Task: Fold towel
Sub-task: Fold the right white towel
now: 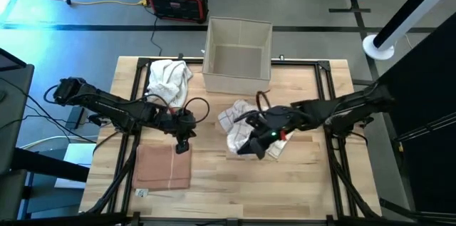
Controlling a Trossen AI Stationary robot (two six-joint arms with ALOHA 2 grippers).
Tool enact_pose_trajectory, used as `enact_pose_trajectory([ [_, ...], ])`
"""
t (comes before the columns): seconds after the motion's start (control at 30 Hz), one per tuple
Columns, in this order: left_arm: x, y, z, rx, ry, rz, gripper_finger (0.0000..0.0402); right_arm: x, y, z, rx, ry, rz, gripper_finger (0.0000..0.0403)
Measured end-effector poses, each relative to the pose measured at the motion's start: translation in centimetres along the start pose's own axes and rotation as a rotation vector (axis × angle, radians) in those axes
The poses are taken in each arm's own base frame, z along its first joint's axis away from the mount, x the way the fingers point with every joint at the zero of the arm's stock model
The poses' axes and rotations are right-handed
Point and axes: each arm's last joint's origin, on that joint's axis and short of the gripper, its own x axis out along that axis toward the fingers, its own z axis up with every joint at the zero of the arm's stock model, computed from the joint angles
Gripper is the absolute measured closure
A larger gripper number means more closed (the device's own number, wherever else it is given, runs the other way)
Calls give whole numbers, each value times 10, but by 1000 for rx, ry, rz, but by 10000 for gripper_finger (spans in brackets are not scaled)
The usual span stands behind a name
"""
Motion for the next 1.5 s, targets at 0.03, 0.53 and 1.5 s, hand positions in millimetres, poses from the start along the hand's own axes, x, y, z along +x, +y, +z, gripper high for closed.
enact_pose_trajectory([
  [0.03,0,0,0,-2,0,1,402,7,-9,-2,27,31,-5,351],
  [0.53,0,1,2,-35,-10,-22,402,-43,-2,8,-221,155,36,212],
  [1.5,49,-73,-2,-433,7,-400,402,-10,-122,76,-1145,521,-565,234],
])
